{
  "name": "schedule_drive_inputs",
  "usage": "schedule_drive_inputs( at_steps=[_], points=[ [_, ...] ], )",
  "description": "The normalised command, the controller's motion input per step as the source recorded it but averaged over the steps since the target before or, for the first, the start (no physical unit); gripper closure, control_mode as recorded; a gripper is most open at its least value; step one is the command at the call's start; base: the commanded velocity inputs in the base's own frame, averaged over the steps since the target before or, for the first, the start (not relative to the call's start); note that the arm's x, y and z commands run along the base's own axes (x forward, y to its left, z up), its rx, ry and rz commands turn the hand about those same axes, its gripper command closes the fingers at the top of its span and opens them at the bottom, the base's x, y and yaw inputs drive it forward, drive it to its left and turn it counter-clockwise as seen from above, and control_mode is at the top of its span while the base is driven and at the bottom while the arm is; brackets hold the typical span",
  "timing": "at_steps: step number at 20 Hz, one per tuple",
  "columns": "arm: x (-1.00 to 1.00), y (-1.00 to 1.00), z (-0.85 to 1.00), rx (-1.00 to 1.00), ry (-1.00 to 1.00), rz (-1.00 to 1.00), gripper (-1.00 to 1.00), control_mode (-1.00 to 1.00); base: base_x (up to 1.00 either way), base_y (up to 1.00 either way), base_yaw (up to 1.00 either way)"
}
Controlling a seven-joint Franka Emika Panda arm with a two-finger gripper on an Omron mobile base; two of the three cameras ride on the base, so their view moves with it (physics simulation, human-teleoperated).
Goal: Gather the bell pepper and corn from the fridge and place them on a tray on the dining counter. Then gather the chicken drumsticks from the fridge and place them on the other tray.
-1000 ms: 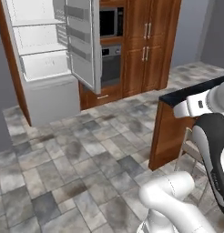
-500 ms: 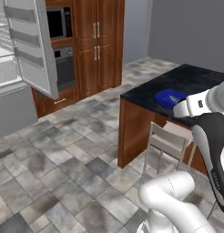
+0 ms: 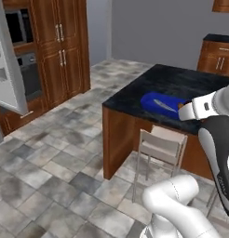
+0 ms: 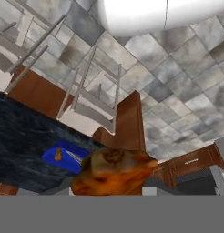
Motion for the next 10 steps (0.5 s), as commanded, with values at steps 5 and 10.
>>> schedule_drive_inputs(
  at_steps=[5,10],
  points=[
    [0.00,0.00,0.00,0.00,0.00,0.00,1.00,1.00,0.63,0.90,-0.39],
    [0.00,0.00,0.00,0.00,0.00,0.00,1.00,1.00,0.62,0.88,-0.41]
  ],
)
